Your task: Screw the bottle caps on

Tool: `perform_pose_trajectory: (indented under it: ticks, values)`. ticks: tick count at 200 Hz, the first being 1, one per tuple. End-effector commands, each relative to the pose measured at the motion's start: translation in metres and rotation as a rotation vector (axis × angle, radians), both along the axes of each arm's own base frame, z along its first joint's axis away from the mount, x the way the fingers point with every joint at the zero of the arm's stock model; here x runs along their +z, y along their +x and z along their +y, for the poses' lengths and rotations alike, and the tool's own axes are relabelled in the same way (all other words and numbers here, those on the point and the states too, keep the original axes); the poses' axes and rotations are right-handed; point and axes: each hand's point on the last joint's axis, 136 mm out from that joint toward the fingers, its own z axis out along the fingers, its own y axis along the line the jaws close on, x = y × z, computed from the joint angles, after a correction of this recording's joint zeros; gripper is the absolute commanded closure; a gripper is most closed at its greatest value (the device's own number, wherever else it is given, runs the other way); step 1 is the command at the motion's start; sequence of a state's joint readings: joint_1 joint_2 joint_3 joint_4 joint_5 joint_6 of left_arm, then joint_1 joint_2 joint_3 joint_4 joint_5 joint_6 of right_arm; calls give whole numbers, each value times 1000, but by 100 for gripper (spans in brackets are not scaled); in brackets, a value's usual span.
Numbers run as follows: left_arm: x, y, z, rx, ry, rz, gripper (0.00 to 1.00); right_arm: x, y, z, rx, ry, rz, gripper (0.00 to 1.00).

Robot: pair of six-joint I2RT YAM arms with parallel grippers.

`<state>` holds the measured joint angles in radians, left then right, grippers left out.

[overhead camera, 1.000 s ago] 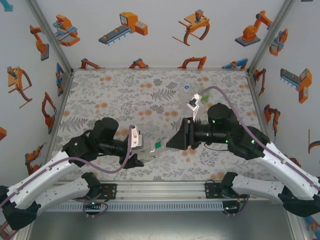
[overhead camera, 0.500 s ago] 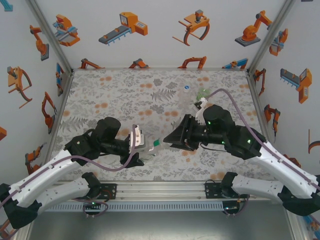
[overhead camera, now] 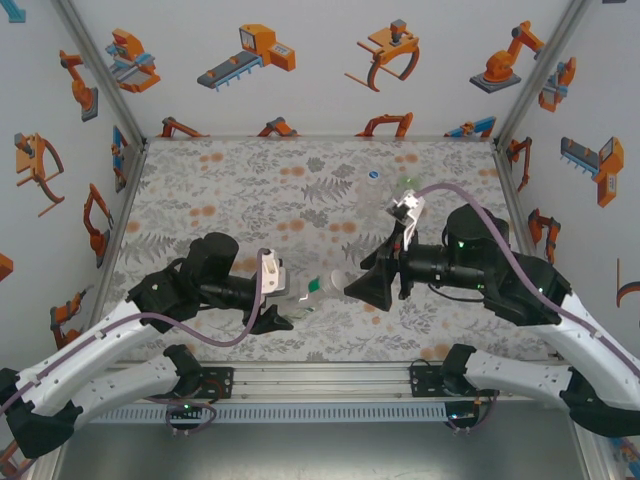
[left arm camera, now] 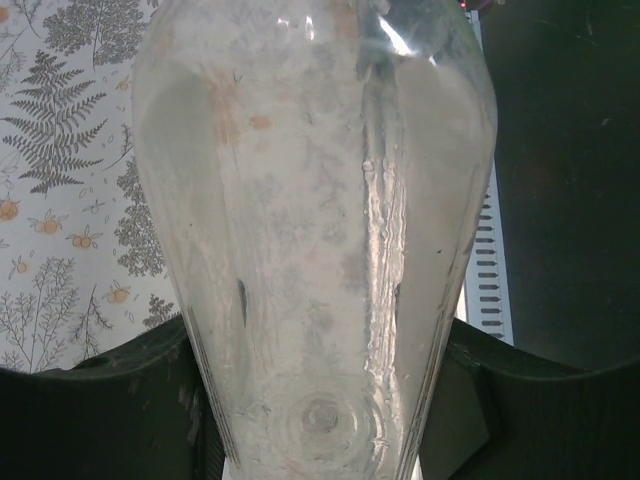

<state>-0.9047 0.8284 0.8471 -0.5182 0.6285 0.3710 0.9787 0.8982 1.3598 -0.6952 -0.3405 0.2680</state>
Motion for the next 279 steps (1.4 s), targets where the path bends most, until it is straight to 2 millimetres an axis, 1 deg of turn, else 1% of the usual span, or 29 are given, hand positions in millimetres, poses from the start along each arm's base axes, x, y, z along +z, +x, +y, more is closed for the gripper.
perform_pose_trajectory:
  ticks: [1, 14, 27, 54, 73, 87, 105, 133, 213, 236, 255, 279]
  values:
    - [18, -7, -2, -45, -57, -32, 100, 11, -29, 4, 287, -63, -338, 36]
    - [18, -8, -2, -47, -58, -27, 100, 6, -36, 7, 379, -106, -407, 37]
    - [18, -8, -2, -49, -59, -25, 100, 3, -37, 8, 437, -140, -478, 38]
    - [20, -9, -1, -47, -62, -26, 100, -1, -31, 17, 479, -185, -540, 37]
    - [19, -9, -1, -47, -61, -25, 100, -4, -26, 25, 492, -190, -546, 38]
    - [19, -8, -1, -47, -59, -22, 100, -3, -27, 30, 507, -172, -547, 39]
    - [19, -9, -1, -47, -61, -22, 100, -5, -26, 34, 514, -161, -546, 43]
    - [18, -9, -1, -46, -57, -18, 100, -6, -27, 36, 517, -153, -542, 49]
    - [16, -9, -2, -48, -55, -15, 100, -11, -31, 40, 546, -135, -496, 54]
    - [17, -9, -1, -48, -57, -18, 100, -11, -32, 40, 552, -127, -483, 54]
    - [16, -9, -1, -47, -57, -19, 100, -12, -32, 42, 544, -126, -457, 61]
    - [17, -10, 1, -44, -56, -21, 100, -13, -29, 43, 501, -118, -379, 74]
